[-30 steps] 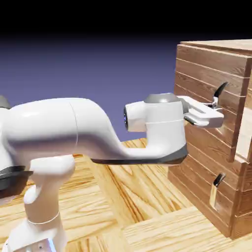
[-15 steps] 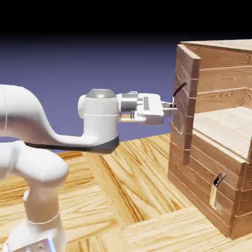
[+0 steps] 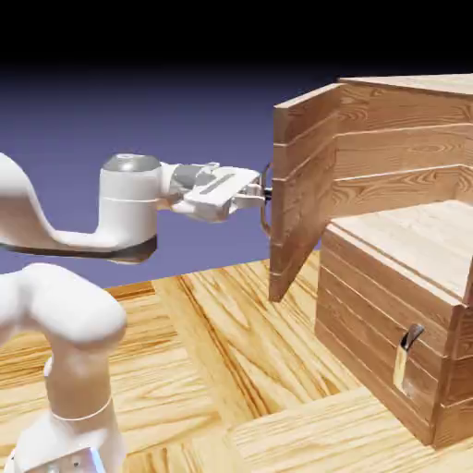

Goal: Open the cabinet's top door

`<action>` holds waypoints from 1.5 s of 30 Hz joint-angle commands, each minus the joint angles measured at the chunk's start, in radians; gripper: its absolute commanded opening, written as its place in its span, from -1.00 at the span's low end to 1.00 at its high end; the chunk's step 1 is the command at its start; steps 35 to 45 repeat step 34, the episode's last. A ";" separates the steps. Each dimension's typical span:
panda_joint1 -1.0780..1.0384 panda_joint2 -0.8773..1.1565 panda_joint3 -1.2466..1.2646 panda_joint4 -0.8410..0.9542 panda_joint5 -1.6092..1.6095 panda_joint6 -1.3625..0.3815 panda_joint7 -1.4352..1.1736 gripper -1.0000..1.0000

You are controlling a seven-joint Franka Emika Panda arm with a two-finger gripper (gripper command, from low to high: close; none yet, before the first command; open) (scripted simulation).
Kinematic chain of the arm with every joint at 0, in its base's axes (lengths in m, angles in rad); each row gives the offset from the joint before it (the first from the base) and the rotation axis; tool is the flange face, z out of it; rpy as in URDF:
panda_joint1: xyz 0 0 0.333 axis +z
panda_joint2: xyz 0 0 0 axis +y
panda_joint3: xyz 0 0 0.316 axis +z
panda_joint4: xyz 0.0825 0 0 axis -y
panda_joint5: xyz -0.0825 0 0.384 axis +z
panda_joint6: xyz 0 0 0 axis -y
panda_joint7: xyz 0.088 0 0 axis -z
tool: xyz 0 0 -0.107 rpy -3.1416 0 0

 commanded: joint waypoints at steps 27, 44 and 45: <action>-0.210 0.840 0.836 0.688 0.768 -0.937 0.357 -1.00; -0.259 1.094 0.939 0.906 0.811 -1.170 0.514 -1.00; -0.259 1.094 0.939 0.906 0.811 -1.170 0.514 -1.00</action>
